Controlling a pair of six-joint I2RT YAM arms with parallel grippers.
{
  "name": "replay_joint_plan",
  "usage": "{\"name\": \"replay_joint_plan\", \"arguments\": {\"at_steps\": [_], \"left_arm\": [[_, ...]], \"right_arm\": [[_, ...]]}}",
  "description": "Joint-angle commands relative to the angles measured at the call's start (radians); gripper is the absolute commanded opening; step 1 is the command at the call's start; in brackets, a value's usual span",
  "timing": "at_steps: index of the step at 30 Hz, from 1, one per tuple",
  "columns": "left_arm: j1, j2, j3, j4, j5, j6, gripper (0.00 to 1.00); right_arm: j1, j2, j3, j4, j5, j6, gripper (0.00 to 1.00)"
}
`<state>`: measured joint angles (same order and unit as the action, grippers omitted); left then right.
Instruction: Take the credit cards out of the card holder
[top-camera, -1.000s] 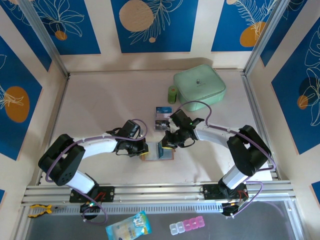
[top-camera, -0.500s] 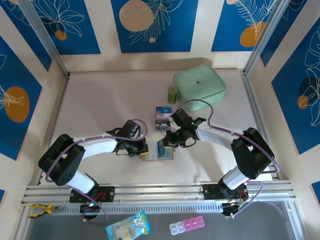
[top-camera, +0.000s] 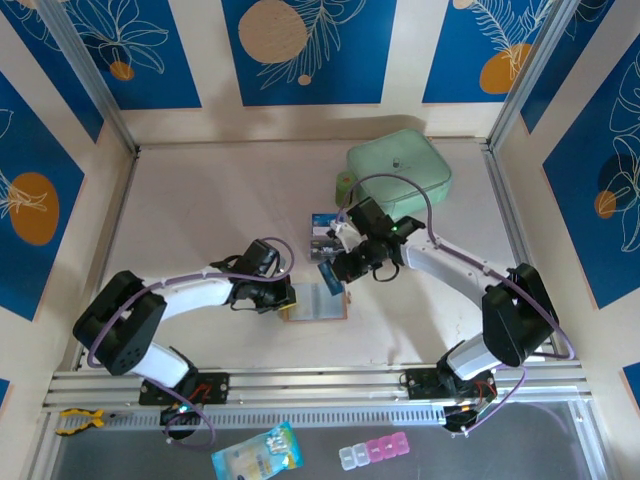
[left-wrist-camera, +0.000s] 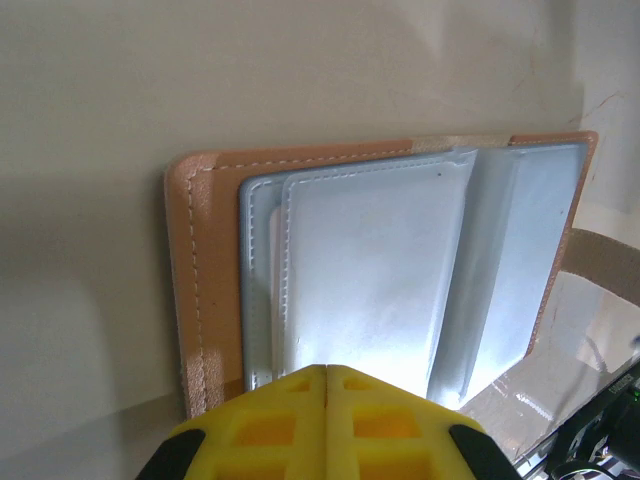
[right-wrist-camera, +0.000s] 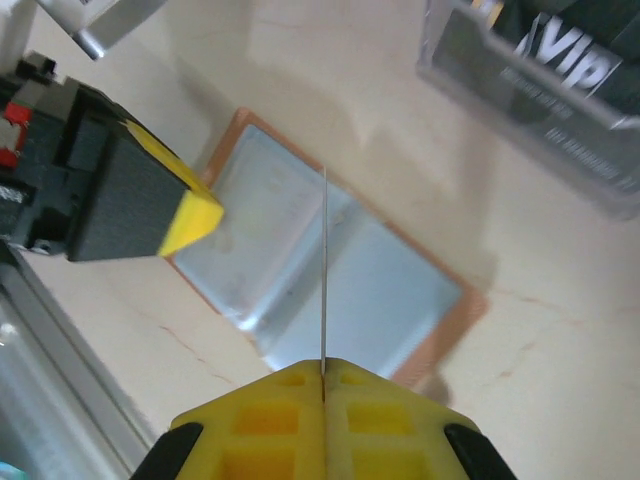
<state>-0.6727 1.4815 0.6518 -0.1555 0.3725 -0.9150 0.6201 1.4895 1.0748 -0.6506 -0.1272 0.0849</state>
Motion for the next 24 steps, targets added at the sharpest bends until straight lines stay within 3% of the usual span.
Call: {"name": "replay_joint_plan", "arguments": {"at_steps": [1,7,13,24], "left_arm": [[-0.002,-0.026,0.0,-0.024,-0.016,0.006,0.07],[-0.001,-0.038,-0.006,-0.025,-0.026,0.005,0.08],[0.005,-0.051,-0.018,-0.028,-0.032,0.006,0.09],[0.017,-0.077,-0.02,-0.05,-0.03,0.006,0.09]], "right_arm": [[-0.038,0.021,0.08,-0.125,0.026,-0.27,0.0],[-0.09,0.089,0.208,-0.213,0.029,-0.548,0.0],[-0.116,0.208,0.377,-0.273,0.047,-0.715,0.0],[-0.137,0.437,0.708,-0.376,0.079,-0.861,0.0]]}}
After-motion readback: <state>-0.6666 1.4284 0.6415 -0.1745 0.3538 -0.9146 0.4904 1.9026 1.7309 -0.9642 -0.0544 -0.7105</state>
